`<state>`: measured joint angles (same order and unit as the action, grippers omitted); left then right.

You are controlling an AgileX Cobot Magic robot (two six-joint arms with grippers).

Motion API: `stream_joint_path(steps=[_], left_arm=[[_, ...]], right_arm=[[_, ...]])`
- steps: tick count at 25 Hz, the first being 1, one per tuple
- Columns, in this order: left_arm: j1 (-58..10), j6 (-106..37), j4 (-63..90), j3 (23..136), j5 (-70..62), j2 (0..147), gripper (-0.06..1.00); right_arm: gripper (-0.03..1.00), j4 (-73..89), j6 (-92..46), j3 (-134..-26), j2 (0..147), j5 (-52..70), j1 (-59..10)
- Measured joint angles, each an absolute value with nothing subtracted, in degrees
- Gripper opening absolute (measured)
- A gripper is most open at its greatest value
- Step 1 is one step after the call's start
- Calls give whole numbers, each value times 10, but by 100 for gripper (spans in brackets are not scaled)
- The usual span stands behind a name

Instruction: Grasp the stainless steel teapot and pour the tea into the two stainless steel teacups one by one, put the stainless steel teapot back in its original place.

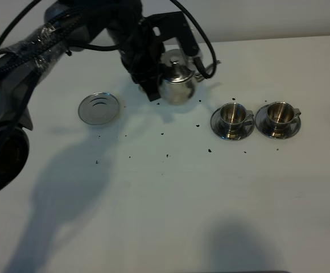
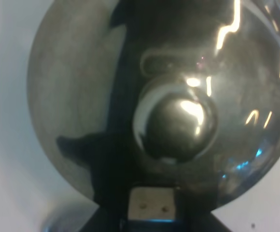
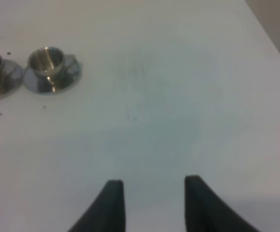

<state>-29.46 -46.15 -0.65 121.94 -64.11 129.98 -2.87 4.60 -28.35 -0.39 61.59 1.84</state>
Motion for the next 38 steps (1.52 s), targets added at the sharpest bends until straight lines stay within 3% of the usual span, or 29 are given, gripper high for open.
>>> stream_joint_path(steps=[11,38], left_arm=[[-352,-513,-6,1219,-590,1300,23],[-351,-520,-83,1219,-471,1333,23]], right_arm=[[29,-29,46,-283,-4,616,18],[29,-29,46,-283,-4,616,18]])
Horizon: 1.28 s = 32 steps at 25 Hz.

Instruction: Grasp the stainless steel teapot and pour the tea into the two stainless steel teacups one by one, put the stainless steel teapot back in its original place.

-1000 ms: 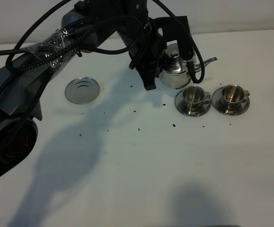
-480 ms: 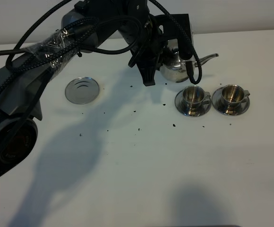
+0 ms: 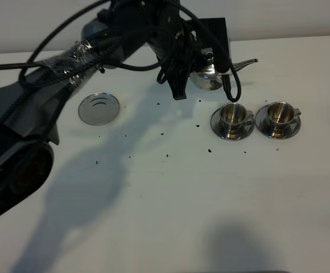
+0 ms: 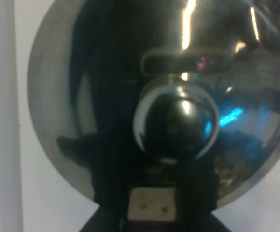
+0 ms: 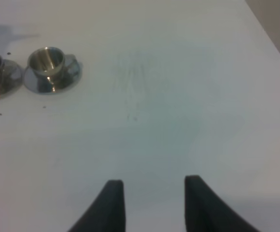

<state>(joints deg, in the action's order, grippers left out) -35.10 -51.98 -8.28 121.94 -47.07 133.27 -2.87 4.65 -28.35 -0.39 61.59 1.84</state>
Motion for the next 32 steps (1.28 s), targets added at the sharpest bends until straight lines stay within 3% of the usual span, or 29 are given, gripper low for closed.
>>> stream_joint_path(steps=[32], left_arm=[[-371,-654,-111,1219,-235,1425,23]], right_arm=[[29,-29,46,-283,-4,616,18]])
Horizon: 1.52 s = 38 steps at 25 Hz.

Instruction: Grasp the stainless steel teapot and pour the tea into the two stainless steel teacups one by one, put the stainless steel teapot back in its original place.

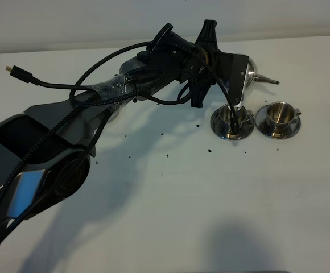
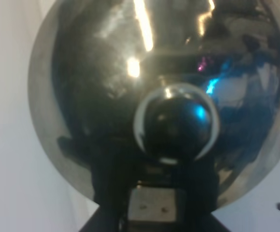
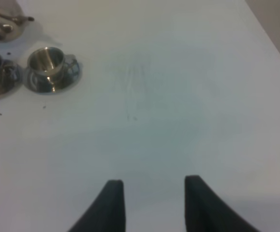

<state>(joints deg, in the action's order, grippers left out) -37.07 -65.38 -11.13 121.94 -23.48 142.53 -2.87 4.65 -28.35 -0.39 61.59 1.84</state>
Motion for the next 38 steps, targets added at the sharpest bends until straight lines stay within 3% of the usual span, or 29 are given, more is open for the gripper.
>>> stream_joint_path(steps=[24,38], left_arm=[[-371,-705,-110,1219,-288,1425,23],[-376,-764,-110,1219,-235,1425,23]], right_arm=[[29,-29,46,-283,-4,616,18],[29,-29,46,-283,-4,616,18]])
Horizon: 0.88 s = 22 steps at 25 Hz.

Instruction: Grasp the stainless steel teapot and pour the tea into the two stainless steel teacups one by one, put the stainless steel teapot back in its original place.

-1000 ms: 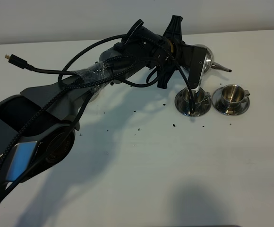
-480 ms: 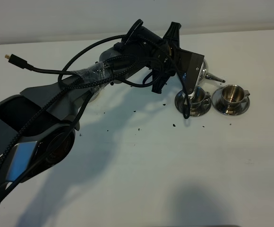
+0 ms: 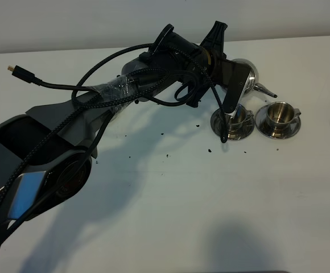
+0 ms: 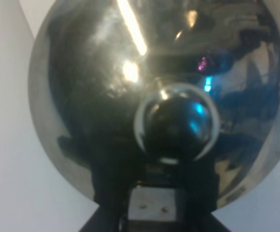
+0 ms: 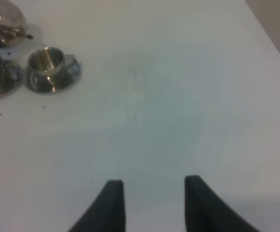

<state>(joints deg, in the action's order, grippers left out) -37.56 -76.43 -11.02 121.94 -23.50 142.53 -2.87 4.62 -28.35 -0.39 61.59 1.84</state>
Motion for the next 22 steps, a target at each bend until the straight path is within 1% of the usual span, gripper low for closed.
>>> stream_joint_path(steps=[7,22], left_arm=[[-377,-781,-112,1219,-214,1425,23],[-387,-878,-113,1219,-194,1425,23]], right_arm=[[29,-29,46,-283,-4,616,18],[29,-29,46,-283,-4,616,18]])
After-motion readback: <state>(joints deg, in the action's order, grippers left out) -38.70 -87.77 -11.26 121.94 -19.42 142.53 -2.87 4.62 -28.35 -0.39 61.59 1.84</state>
